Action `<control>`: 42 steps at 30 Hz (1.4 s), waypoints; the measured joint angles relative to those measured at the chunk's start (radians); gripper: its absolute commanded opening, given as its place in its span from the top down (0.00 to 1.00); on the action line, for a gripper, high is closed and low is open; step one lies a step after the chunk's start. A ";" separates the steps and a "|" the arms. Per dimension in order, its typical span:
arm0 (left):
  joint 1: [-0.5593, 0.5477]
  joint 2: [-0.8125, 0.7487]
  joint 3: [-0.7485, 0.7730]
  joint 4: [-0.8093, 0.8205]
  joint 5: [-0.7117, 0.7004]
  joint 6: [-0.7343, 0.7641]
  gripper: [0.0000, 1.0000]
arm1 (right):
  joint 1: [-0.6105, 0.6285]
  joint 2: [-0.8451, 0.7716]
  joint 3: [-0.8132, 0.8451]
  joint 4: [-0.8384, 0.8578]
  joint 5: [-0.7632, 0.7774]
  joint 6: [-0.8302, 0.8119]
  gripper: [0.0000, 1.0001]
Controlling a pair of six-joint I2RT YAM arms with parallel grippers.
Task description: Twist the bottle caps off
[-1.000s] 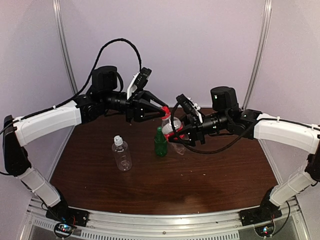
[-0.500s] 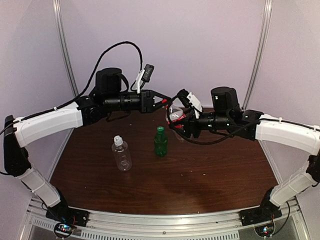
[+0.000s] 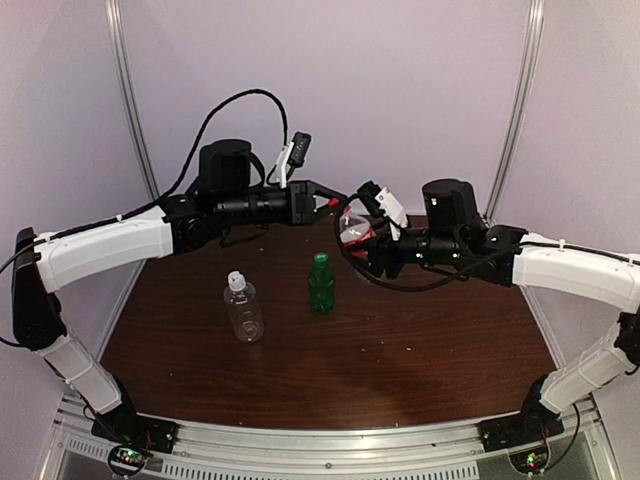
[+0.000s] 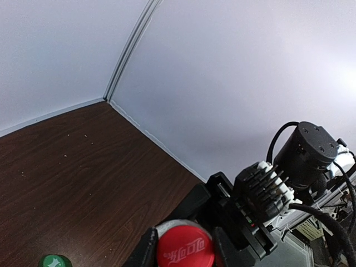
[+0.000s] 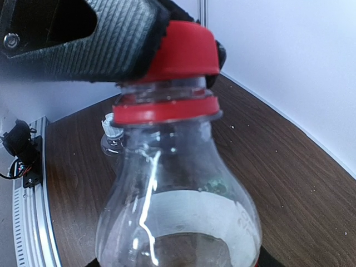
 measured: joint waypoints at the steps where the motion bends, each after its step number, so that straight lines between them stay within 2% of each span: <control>1: 0.000 0.001 0.000 0.004 0.004 0.001 0.67 | 0.000 -0.003 -0.001 0.000 -0.002 0.000 0.59; 14: 0.001 0.002 0.010 0.023 0.075 0.057 0.51 | -0.006 -0.018 -0.004 0.022 -0.054 0.000 0.59; 25: 0.009 0.001 0.019 0.027 0.134 0.122 0.25 | -0.017 -0.028 -0.016 0.036 -0.125 0.000 0.58; 29: 0.025 -0.005 0.019 0.038 0.179 0.165 0.19 | -0.027 -0.047 -0.026 0.036 -0.192 0.000 0.57; 34: 0.039 -0.040 0.013 0.039 0.278 0.254 0.17 | -0.033 -0.059 -0.028 0.039 -0.308 -0.001 0.56; 42: 0.040 -0.081 0.013 0.038 0.486 0.402 0.22 | -0.033 -0.050 -0.028 0.041 -0.539 0.005 0.55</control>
